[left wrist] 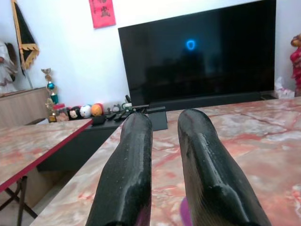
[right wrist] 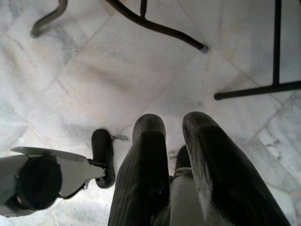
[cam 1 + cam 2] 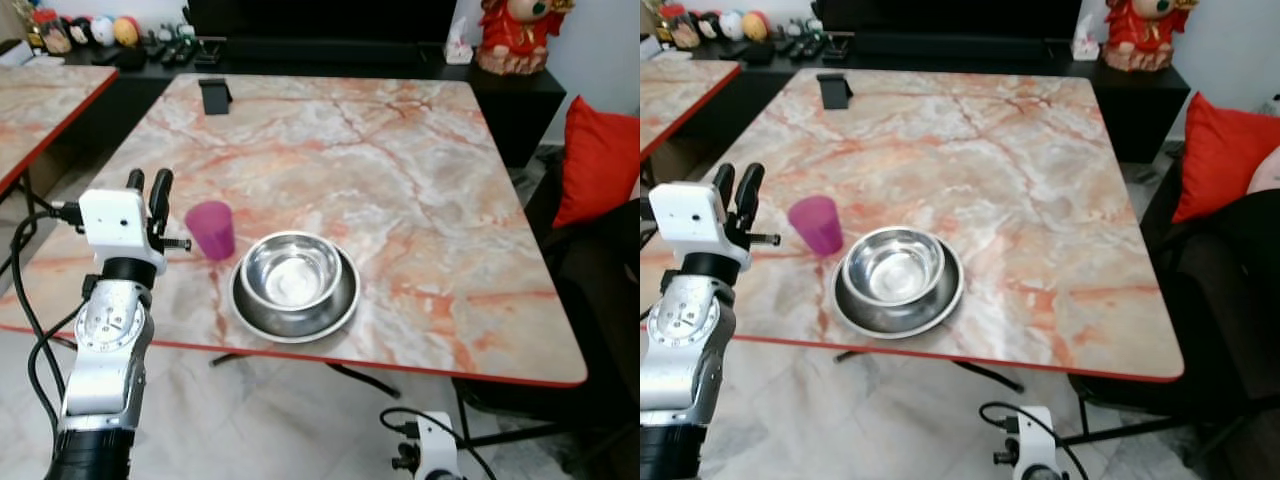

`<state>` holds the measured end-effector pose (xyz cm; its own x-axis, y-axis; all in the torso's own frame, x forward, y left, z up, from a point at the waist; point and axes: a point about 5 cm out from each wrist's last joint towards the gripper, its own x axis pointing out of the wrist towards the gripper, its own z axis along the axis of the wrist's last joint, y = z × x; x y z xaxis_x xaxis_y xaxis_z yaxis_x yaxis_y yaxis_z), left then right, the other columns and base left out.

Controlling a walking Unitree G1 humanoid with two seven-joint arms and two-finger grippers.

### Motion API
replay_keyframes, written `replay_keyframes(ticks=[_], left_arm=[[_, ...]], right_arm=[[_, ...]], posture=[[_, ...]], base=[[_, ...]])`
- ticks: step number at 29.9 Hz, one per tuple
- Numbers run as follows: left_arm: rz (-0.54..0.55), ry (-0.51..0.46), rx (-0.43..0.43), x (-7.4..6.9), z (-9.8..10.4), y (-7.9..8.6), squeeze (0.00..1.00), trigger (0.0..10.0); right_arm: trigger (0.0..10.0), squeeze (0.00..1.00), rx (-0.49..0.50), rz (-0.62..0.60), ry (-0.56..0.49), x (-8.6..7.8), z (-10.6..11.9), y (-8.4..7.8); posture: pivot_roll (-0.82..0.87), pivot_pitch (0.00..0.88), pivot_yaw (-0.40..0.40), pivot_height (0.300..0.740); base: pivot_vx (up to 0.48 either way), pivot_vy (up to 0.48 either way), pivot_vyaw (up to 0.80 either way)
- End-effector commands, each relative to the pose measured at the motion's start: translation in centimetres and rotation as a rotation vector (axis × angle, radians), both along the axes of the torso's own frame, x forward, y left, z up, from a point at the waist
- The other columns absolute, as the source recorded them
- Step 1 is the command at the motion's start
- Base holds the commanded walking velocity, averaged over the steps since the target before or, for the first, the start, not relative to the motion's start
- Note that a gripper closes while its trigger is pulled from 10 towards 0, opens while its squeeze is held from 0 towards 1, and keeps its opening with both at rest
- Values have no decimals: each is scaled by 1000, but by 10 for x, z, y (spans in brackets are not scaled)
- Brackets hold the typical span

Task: Setting the table

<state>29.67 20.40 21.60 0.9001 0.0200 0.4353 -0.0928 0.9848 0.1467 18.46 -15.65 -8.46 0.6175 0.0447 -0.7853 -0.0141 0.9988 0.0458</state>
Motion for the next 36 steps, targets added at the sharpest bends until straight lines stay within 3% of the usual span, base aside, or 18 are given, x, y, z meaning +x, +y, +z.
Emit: replay_keyframes(ticks=[1,21,36], left_arm=[[7,-13,6,-2,3,1,0,10000],[3,-21,-1,1,7,-1,0,10000],[12,-14,-9,0,5,-1,0,10000]], right_arm=[[10000,0,2,-13,15,-4,-2,-1],[10000,0,8,-7,19,-6,-3,1],[10000,0,9,-10,19,-5,-3,2]], posture=[[33,83,27,740],[36,48,30,740],[37,68,34,740]], base=[[0,334,0],[0,337,0],[0,339,0]])
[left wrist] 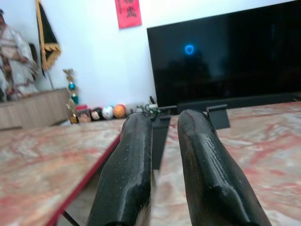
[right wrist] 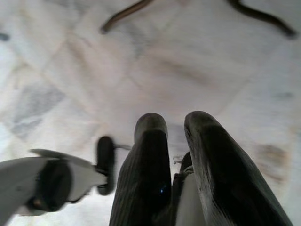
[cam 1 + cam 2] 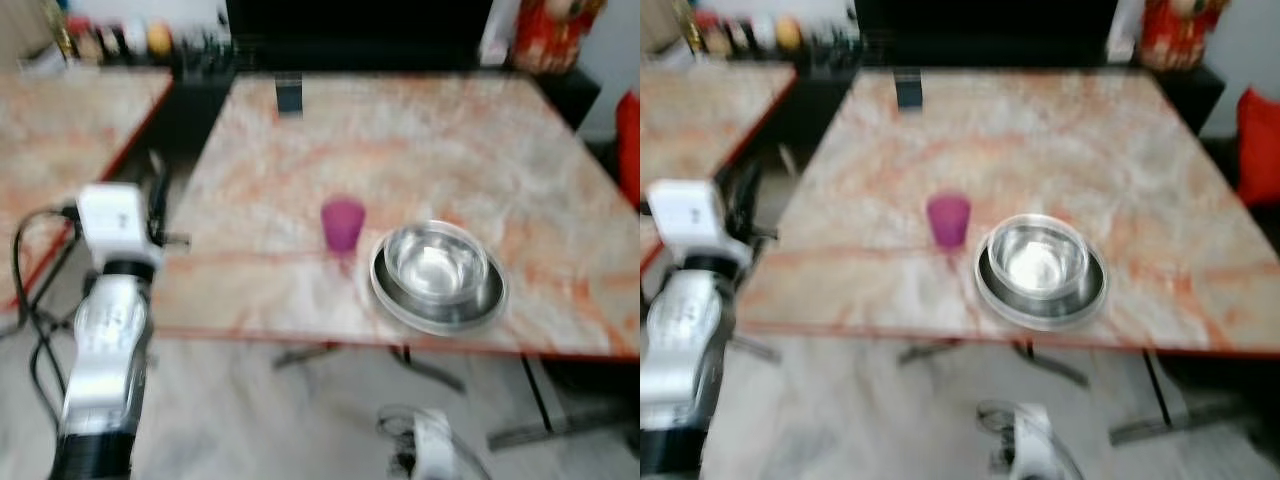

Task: Setting the table

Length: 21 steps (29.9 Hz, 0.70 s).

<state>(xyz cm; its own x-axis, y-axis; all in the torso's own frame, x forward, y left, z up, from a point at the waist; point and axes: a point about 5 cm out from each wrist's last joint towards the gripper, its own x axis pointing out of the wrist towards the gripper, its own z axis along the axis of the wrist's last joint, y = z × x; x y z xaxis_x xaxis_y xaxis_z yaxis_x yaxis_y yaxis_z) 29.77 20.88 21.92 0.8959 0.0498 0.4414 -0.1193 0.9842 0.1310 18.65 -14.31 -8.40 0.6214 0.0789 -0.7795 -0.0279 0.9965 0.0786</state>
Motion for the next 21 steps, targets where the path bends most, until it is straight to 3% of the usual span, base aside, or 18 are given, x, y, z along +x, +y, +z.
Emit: replay_keyframes(ticks=[1,5,15,21], left_arm=[[-11,-5,5,-1,1,-5,0,10000],[0,-4,5,-1,1,-3,0,10000],[10,-5,1,-2,2,-1,0,10000],[13,-6,3,-2,2,-1,0,10000]], right_arm=[[10000,0,-27,-21,25,-7,-3,-12],[10000,0,-43,6,15,-6,-2,-12],[10000,0,-39,9,19,-6,-2,-12],[10000,0,-37,6,22,-6,-3,-12]], posture=[[37,68,34,740],[38,71,33,740],[43,73,31,740],[42,76,30,740]], base=[[0,341,0],[0,339,253],[0,341,723],[0,342,0]])
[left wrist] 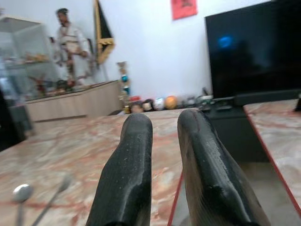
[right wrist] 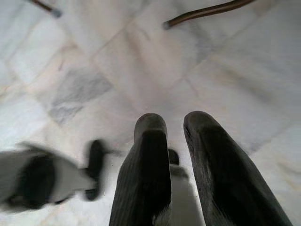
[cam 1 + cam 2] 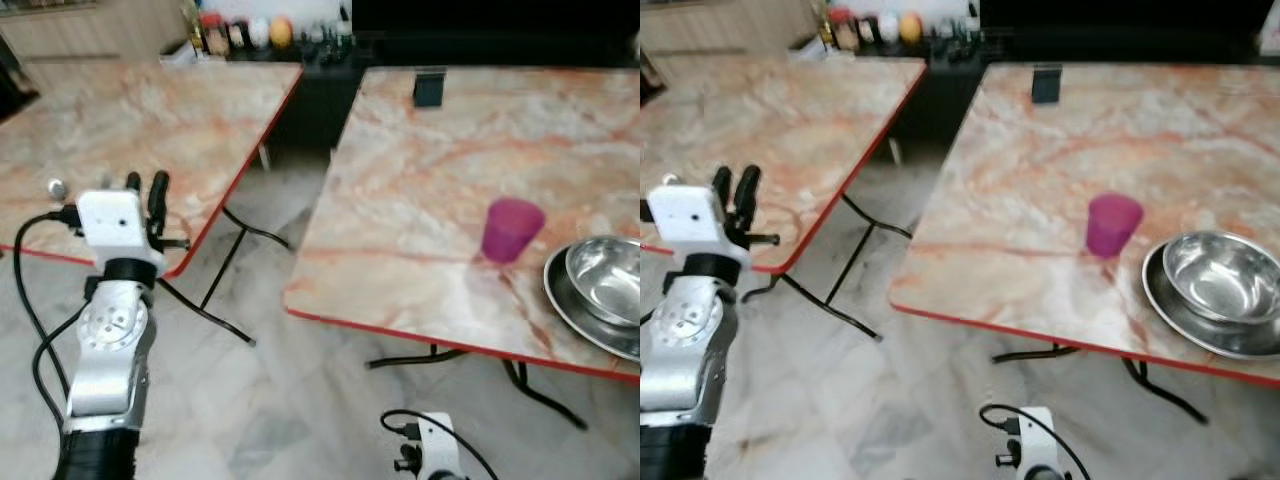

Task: Setting the table

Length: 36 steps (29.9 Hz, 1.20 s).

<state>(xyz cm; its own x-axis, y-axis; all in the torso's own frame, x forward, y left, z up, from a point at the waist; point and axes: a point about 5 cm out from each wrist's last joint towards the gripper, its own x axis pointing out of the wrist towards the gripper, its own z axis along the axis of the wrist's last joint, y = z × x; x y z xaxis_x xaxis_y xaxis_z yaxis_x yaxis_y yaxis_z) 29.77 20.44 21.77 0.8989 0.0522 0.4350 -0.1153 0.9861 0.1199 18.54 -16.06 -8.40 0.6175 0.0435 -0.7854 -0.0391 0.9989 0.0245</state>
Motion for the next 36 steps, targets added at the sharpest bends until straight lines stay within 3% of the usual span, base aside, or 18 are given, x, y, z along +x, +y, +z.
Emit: replay_keyframes(ticks=[1,12,26,30,32,36], left_arm=[[17,-12,14,-2,4,3,0,10000],[19,-7,13,-2,3,2,0,10000],[41,10,10,-2,-2,5,0,10000],[90,25,-2,-5,-9,13,0,10000],[218,74,-58,-9,-25,30,0,10000],[319,166,-118,-14,-53,45,0,10000]], right_arm=[[10000,0,14,4,18,-5,-3,6],[10000,0,13,14,19,-4,-3,6],[10000,0,21,5,22,-6,-3,7],[10000,0,21,6,21,-6,-3,7],[10000,0,19,13,22,-6,-3,7],[10000,0,23,-1,19,-6,-3,7]], posture=[[42,76,30,740],[46,75,32,740],[43,60,33,740],[41,55,33,740],[39,49,36,740],[39,50,38,740]], base=[[0,345,0],[0,348,694],[0,357,0],[0,354,0],[0,276,0],[0,0,0]])
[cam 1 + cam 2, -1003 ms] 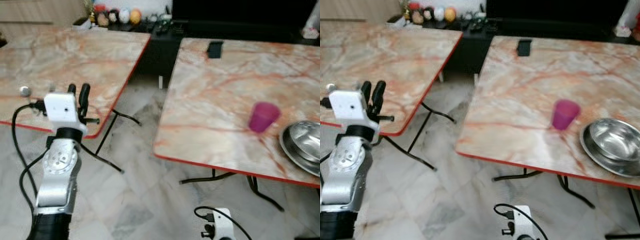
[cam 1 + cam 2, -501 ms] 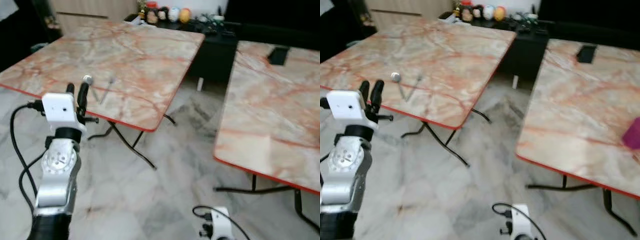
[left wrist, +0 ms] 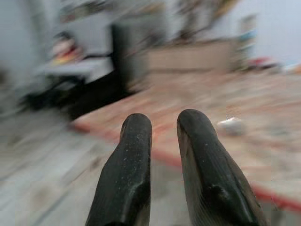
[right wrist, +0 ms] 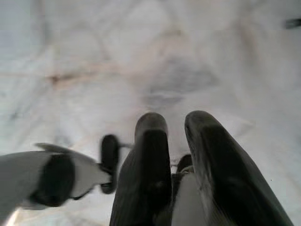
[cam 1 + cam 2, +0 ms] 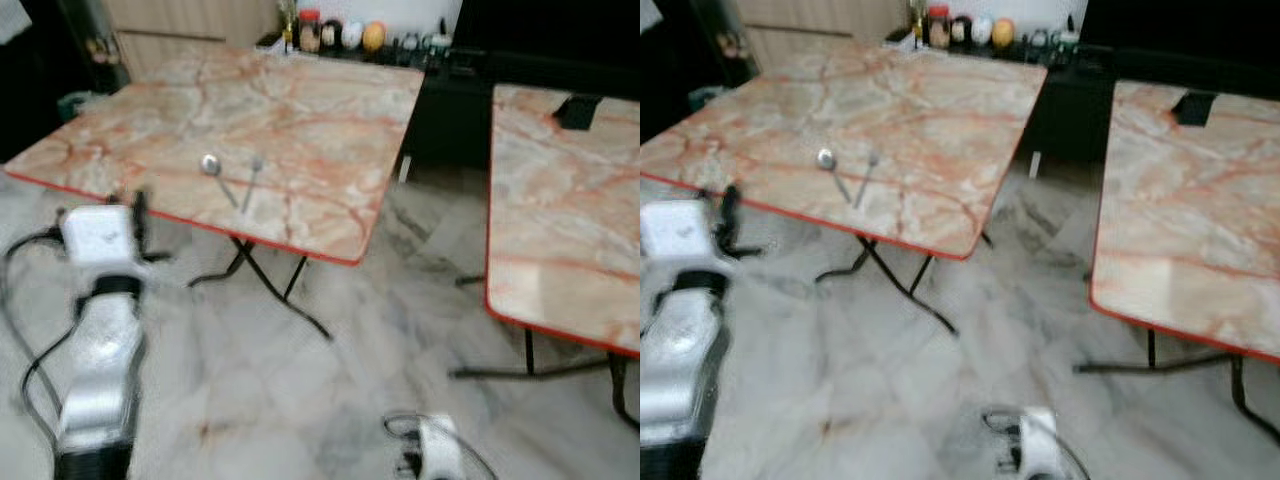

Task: Setting the table

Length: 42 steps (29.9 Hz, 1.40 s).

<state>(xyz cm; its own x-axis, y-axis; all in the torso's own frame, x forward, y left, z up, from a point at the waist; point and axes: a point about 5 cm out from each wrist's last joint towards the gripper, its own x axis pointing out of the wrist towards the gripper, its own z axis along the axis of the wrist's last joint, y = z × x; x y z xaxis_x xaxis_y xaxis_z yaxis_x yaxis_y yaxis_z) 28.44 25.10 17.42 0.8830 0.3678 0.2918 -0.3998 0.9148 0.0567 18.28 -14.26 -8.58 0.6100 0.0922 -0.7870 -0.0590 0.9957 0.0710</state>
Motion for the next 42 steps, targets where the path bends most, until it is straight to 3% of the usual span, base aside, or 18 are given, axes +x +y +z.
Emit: replay_keyframes(ticks=[1,3,4,7,8,10,12,15,17,21,30,42], left_arm=[[12,48,-27,-1,-14,0,0,10000],[-6,146,-65,-1,-39,4,0,10000],[-18,264,-87,-6,-67,9,0,10000],[-34,373,-98,-13,-93,12,0,10000],[-34,373,-98,-13,-93,12,0,10000],[-69,535,-97,-29,-132,12,0,10000],[-89,640,-117,-38,-153,10,0,10000],[-92,698,-125,-44,-167,9,0,10000],[-120,794,-137,-52,-187,5,0,10000],[-162,881,-167,-59,-206,-5,0,10000],[-154,975,-254,-77,-229,-15,0,10000],[-72,1016,-319,-98,-240,-6,0,10000]], right_arm=[[10000,0,-22,-24,11,-4,-2,-11],[10000,0,-22,-28,10,-4,-2,-11],[10000,0,-22,-38,10,-4,-2,-11],[10000,0,-23,-46,9,-4,-2,-11],[10000,0,-23,-46,9,-4,-2,-11],[10000,0,-25,-63,7,-3,-1,-11],[10000,0,-26,-76,5,-3,-1,-12],[10000,0,-27,-85,5,-3,-1,-12],[10000,0,-29,-86,2,-3,-1,-13],[10000,0,-32,-106,-19,-1,0,-14],[10000,0,-64,-82,-43,1,2,-15],[10000,0,-52,-81,-29,0,1,-14]], posture=[[39,50,38,740],[38,54,38,740],[38,56,40,740],[37,63,41,740],[37,63,41,740],[40,67,39,740],[45,66,35,740],[46,71,31,740],[47,74,29,740],[41,77,28,740],[39,81,21,740],[41,81,24,740]], base=[[0,0,0],[0,0,0],[0,0,0],[0,0,0],[0,0,0],[0,0,0],[0,0,0],[0,0,0],[0,0,0],[0,0,0],[0,0,0],[0,0,800]])
